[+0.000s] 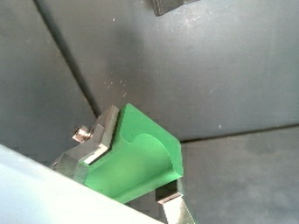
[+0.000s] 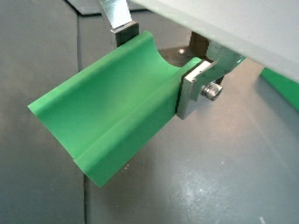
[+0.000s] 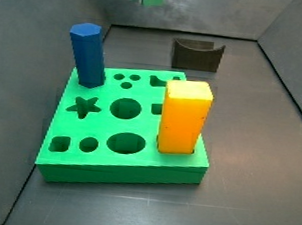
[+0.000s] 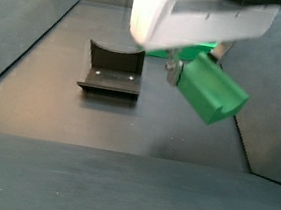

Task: Pick up the arch object. Move up. Place the arch object on the fixture. Regrasp the arch object. Move to above the board. Insert the arch object.
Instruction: Place the arch object on the fixture.

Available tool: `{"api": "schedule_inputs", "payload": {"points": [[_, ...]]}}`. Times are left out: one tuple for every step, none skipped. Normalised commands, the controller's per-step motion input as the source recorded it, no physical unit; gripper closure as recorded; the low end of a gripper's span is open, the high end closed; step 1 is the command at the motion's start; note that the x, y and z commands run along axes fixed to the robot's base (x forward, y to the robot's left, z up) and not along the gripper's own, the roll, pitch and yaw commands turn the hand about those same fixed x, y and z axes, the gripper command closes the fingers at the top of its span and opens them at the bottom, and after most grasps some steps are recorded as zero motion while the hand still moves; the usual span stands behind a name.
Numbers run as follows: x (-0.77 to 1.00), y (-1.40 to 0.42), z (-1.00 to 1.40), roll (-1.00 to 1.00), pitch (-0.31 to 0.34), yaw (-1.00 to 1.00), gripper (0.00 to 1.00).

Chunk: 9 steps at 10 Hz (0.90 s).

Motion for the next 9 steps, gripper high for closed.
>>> {"api": "schedule_inputs", "payload": {"points": [[-0.02, 0.0, 0.89, 0.09, 0.076, 0.0, 1.0], [-0.02, 0.0, 0.74, 0.1, 0.084, 0.01, 1.0], [-0.01, 0.0, 0.59, 0.1, 0.093, 0.02, 1.0], [0.0, 0.0, 0.4, 0.1, 0.103, 0.02, 1.0], [0.01, 0.0, 0.25, 0.09, 0.109, 0.03, 1.0], [1.0, -0.86, 0.0, 0.12, 0.046, -1.0, 1.0], [1.0, -0.84, -0.05, 0.12, 0.049, -1.0, 1.0], [1.0, -0.71, -0.04, 0.14, 0.056, -1.0, 1.0], [1.0, -0.58, -0.03, 0.14, 0.067, -1.0, 1.0]]}}
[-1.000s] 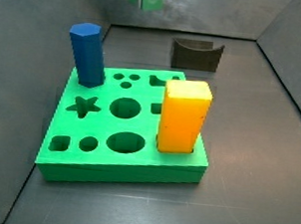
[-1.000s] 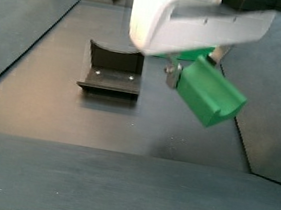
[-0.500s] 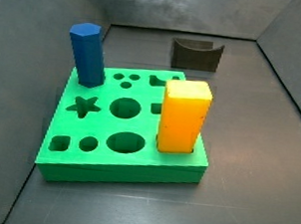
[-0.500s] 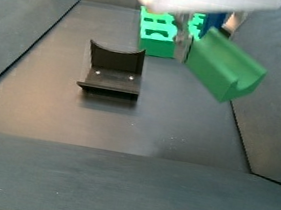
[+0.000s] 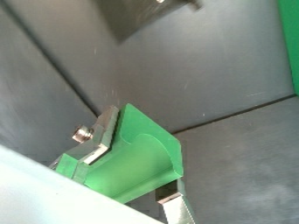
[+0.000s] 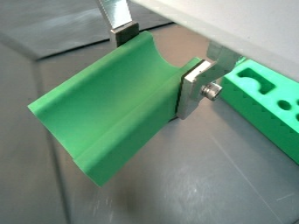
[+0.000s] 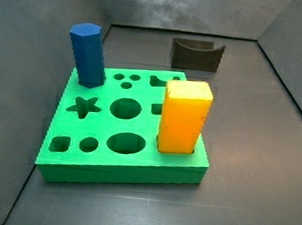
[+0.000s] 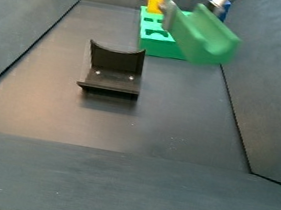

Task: Pick up the arch object. Move up. Place the arch object on the fixture. Regrasp the arch object. Move to above the board. Insert the arch object.
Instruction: Place the arch object on the fixture.

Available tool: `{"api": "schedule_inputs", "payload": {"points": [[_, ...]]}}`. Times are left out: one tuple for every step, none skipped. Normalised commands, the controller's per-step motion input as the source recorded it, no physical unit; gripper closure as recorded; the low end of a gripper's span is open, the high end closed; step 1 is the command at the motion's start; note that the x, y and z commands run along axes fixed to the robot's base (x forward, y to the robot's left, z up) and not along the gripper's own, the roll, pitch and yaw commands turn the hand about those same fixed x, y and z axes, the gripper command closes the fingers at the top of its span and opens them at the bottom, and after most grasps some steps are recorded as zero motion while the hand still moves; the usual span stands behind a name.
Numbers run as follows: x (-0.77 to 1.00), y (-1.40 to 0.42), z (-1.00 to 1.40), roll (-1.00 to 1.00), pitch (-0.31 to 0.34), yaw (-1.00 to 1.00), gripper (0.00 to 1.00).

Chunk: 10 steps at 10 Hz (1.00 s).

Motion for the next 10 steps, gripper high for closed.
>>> {"api": "schedule_inputs", "payload": {"points": [[1.0, -0.45, -0.04, 0.14, 0.092, -1.0, 1.0], [1.0, -0.4, -0.04, 0.15, 0.112, -1.0, 1.0], [1.0, -0.32, -0.03, 0.15, 0.138, -0.88, 1.0], [0.94, -0.19, -0.02, 0.11, 0.152, -0.53, 1.0], [0.82, -0.12, -0.01, 0.09, 0.165, -0.34, 1.0], [0.68, -0.06, 0.0, 0.08, 0.18, -0.18, 1.0], [0.61, -0.04, 0.0, 0.08, 0.185, -0.13, 1.0], [0.49, -0.02, 0.0, 0.07, 0.179, -0.07, 1.0], [0.43, -0.02, 0.0, 0.07, 0.177, -0.05, 1.0], [0.28, -0.01, 0.01, 0.06, 0.175, -0.03, 1.0]]}}
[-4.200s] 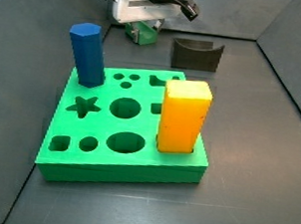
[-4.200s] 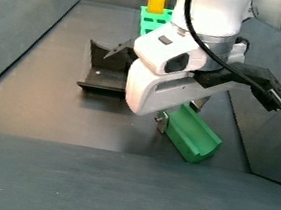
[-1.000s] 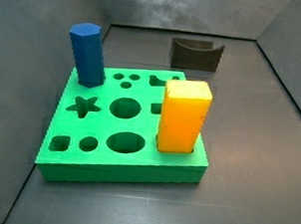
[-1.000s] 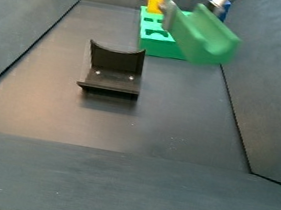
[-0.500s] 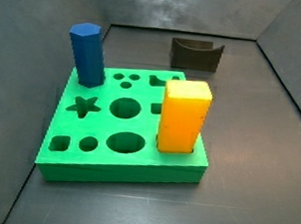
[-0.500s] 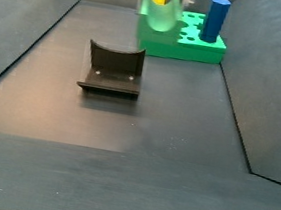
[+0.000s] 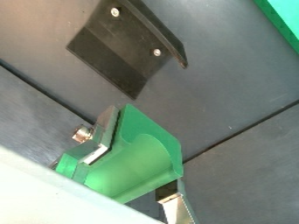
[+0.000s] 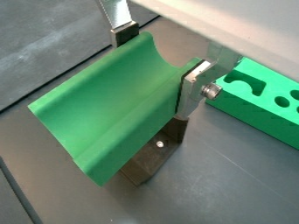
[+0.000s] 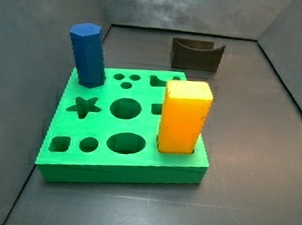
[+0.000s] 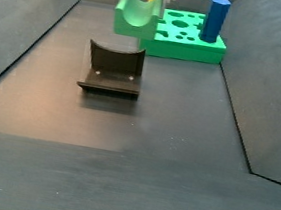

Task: Pick up the arch object. Move up. Place the arch object on the fixture. Regrasp the arch object. Move to above the board. Insert the arch object.
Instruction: Place the arch object on the fixture.

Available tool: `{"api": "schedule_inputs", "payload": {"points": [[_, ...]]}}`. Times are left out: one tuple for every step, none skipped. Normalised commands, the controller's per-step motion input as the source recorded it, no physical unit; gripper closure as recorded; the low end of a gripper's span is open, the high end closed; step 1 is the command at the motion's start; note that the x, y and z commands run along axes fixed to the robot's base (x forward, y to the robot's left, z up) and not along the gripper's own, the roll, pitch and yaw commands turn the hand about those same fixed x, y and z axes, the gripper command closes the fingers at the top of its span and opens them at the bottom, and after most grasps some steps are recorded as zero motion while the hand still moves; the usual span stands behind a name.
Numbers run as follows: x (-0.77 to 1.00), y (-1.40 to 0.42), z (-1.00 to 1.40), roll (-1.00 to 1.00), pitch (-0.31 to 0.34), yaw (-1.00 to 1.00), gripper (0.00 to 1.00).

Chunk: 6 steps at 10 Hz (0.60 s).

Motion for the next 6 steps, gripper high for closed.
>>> {"api": "schedule_inputs", "payload": {"points": [[0.2, 0.0, 0.0, 0.06, 0.168, -0.02, 1.0], [0.52, -0.26, 0.1, -1.0, -0.043, 0.04, 1.0], [0.44, -0.24, 0.1, -1.0, -0.043, 0.04, 1.0], [0.33, -0.11, 0.06, -1.0, -0.028, 0.03, 1.0], [0.23, -0.04, 0.02, -1.0, -0.003, 0.03, 1.0], [0.15, 0.0, 0.01, -1.0, 0.021, 0.03, 1.0]]}}
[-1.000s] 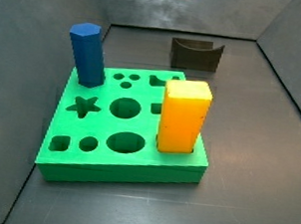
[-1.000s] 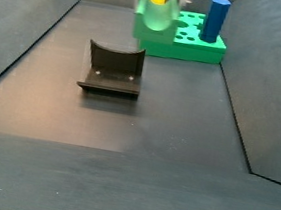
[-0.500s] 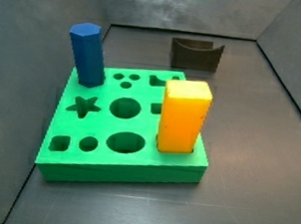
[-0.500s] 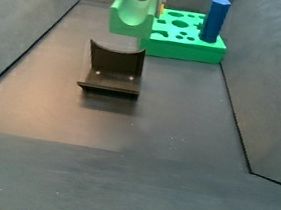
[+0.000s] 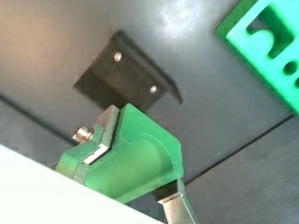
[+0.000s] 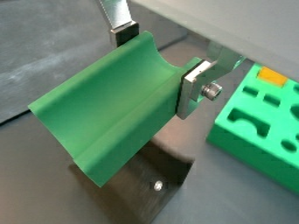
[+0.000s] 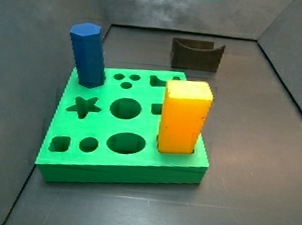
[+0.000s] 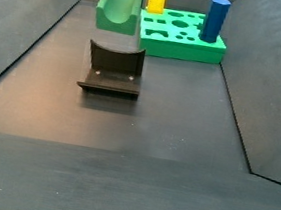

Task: Pick up the arch object. Move up. Place the arch object on the fixture. Regrasp the arch object. Move to above the board. Insert the arch object.
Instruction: Place the arch object on the fixture.

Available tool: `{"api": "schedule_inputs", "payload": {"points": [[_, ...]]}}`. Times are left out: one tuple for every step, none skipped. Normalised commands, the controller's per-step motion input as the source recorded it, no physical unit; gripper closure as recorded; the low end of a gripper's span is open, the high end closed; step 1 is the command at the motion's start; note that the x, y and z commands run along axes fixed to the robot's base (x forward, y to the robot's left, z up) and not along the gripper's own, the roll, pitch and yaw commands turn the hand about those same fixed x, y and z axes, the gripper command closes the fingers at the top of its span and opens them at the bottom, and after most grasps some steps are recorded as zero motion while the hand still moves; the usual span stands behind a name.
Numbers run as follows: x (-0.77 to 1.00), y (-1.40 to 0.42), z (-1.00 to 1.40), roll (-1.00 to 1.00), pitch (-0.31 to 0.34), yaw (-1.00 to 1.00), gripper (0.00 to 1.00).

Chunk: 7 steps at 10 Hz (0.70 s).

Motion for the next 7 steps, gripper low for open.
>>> {"api": "schedule_inputs", "payload": {"points": [[0.1, 0.02, 0.01, -1.0, 0.039, 0.02, 1.0], [0.09, 0.03, 0.0, -1.0, 0.054, 0.01, 1.0], [0.09, 0.03, -0.01, -1.0, 0.081, 0.0, 1.0], [0.08, 0.04, -0.01, -1.0, 0.104, -0.02, 1.0], [0.08, 0.04, -0.01, -1.0, 0.128, -0.04, 1.0], [0.08, 0.04, -0.01, -0.81, 0.129, -0.06, 1.0], [0.08, 0.04, -0.01, -0.63, 0.118, -0.08, 1.0]]}}
